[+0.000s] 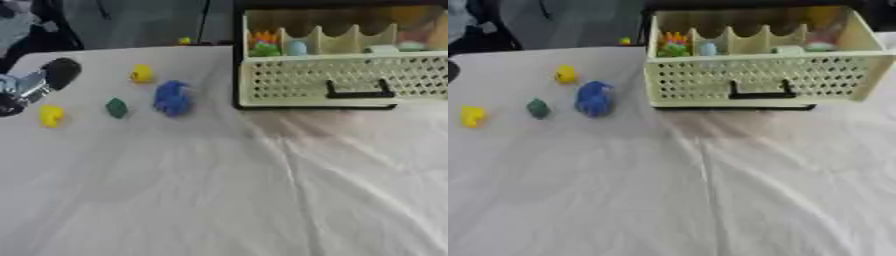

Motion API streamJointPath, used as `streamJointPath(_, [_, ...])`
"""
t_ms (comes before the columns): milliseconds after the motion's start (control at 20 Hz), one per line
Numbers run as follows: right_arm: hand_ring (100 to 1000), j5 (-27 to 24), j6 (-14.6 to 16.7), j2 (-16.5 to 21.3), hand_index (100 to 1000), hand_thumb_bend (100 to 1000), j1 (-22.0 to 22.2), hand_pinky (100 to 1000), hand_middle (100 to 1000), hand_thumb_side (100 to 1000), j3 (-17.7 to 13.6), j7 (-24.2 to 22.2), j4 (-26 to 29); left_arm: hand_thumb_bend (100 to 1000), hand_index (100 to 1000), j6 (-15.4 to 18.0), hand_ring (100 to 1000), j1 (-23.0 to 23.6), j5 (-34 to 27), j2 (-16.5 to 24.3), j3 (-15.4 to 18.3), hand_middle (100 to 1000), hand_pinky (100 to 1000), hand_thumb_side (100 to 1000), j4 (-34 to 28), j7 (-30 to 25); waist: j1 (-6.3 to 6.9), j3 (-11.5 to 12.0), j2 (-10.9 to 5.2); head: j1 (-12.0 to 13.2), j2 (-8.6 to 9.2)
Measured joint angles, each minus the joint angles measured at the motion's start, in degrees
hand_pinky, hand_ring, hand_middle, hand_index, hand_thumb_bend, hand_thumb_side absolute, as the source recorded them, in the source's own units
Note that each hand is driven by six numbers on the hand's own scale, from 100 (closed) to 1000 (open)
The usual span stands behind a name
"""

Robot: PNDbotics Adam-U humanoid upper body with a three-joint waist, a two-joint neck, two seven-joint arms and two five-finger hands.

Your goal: Pick up objects from table and place into drawer.

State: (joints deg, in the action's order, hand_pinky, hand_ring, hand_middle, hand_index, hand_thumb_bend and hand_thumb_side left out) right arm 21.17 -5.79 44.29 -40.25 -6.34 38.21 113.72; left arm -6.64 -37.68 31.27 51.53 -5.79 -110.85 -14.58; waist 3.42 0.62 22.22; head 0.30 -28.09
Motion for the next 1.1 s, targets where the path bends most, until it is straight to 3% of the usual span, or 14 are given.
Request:
streamJointPath(200, [502, -0.1, -0.2, -0.6, 727, 140, -0.1, 468, 471, 646, 0.3, -0.3, 0.0, 625, 1000, 2.2, 860, -5.4, 3.2, -0.2, -5.0, 1000, 759, 899, 7.5, -5.4, 0.73, -0.9, -0.01, 0.3, 0.05])
streamJointPath(400, [499, -0.1, -0.3, -0.8, 725, 139, -0.6, 471, 468, 638, 0.7, -0.6, 0.0, 582, 1000, 3.1, 873, -9.9, 6.5, -2.6, -7.7, 1000, 772, 847, 15.7, -10.5, 1.04, -1.7, -0.01, 0.8, 0.10])
streamJointPath(750, [497, -0.5, -0.3, -1.5, 721, 124, -1.1, 476, 466, 621, 1.0, -0.9, 0.0, 551, 996, 1.8, 863, -15.7, 8.1, -8.6, -8.9, 989, 754, 773, 27.8, -13.9, 1.78, -3.1, 0.00, 1.9, 0.62])
streamJointPath(1100, [493, -1.1, -0.2, -2.2, 716, 140, -2.0, 479, 461, 612, 1.4, -1.1, 0.0, 594, 995, 0.2, 753, -20.0, 8.9, -14.2, -9.0, 850, 691, 763, 37.9, -13.9, 2.67, -5.1, 1.06, 3.2, 1.62])
